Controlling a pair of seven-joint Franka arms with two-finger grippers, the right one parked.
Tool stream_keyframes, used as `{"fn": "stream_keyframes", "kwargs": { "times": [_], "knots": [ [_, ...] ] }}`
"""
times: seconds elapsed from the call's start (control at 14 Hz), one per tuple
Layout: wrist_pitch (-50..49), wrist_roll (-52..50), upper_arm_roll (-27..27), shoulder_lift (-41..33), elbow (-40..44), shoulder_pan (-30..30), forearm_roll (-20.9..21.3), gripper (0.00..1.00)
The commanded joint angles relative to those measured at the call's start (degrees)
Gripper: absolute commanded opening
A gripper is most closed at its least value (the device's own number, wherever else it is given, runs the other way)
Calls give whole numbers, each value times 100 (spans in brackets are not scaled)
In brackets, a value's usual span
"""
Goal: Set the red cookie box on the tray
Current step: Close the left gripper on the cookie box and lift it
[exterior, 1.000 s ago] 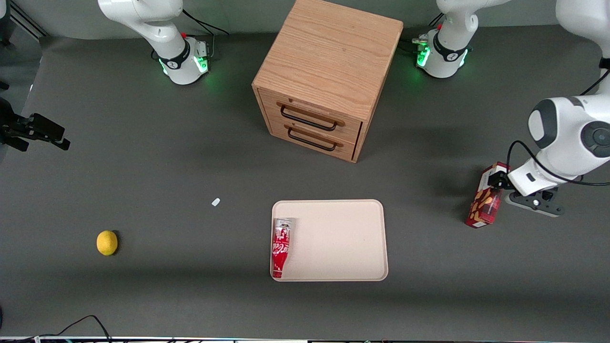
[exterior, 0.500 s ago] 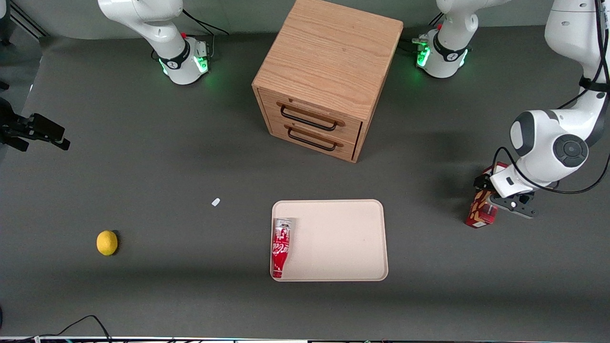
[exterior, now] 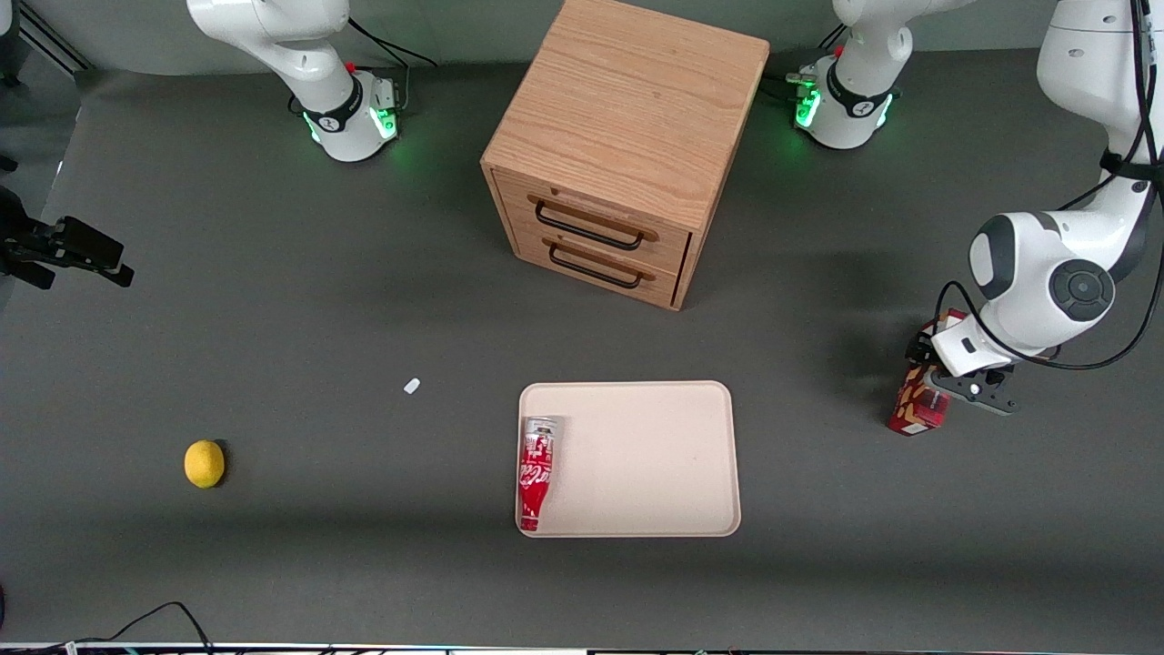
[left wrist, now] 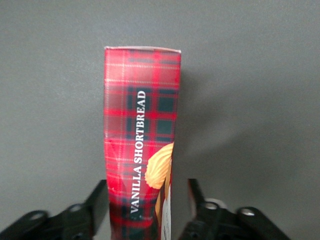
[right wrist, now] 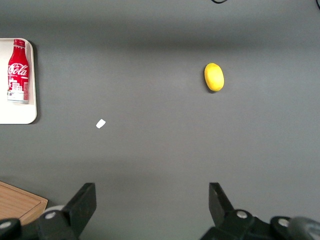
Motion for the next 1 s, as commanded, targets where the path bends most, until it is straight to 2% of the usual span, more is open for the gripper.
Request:
{"fn": "stream_keyframes", "kwargs": {
  "times": [0.0, 0.07, 0.14, 0.5, 0.79, 0.93],
  "knots": [
    [98, 43, 34, 24, -31, -23, 52, 26],
    [81, 52, 34, 15, -23, -23, 52, 6],
    [37, 43, 34, 7, 4, -23, 52, 0],
    [-374, -36, 34, -370, 258, -14, -18, 0],
    [-1490, -430, 17, -705, 1074, -180, -27, 0],
    [-2191, -781, -18, -706, 1740, -321, -36, 0]
  ]
}}
